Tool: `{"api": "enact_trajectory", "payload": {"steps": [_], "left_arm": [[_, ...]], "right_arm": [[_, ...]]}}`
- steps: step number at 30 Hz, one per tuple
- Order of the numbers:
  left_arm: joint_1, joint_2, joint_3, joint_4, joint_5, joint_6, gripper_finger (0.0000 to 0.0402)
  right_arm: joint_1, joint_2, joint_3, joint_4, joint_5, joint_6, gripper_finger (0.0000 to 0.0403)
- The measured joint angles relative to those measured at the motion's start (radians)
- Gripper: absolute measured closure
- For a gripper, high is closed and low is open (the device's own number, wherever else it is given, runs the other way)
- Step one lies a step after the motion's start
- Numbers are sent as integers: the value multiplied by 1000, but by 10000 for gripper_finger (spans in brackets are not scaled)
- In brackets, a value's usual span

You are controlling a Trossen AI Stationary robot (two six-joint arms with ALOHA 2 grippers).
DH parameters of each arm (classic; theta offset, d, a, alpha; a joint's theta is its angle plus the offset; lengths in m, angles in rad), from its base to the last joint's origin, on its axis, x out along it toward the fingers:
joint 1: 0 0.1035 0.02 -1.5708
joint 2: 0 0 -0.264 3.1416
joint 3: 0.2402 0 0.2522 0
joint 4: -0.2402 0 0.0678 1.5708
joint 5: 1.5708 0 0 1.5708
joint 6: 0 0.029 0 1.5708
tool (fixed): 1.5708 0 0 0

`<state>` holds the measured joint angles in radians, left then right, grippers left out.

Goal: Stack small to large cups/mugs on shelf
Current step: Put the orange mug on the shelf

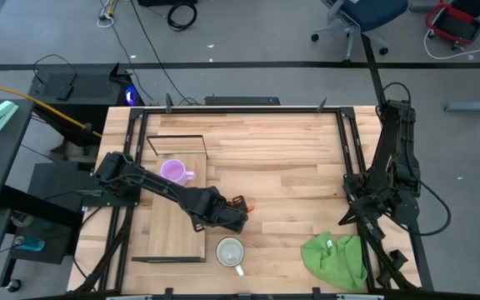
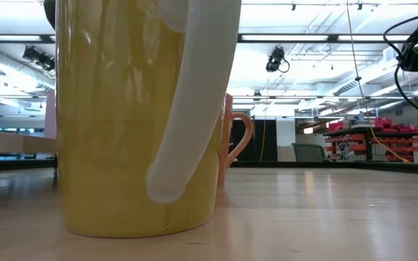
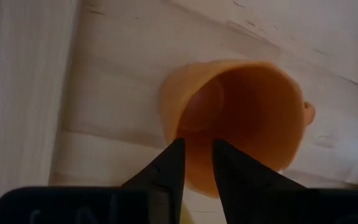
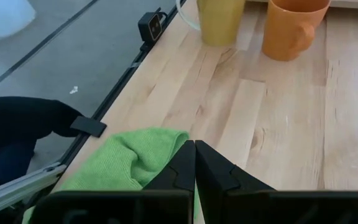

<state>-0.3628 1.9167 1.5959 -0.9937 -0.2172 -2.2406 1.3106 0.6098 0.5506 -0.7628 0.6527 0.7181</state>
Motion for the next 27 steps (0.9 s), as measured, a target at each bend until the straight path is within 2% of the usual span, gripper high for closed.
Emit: {"api": "enact_trajectory", "payload": {"steps": [13,27], "left_arm": [[-35,0,20,-46,0,0,328],[-14,5,0,-32,1,-12,332]], "right_arm": [[0,0,0,0,0,-3,387],[0,0,0,0,0,-3,387]]}}
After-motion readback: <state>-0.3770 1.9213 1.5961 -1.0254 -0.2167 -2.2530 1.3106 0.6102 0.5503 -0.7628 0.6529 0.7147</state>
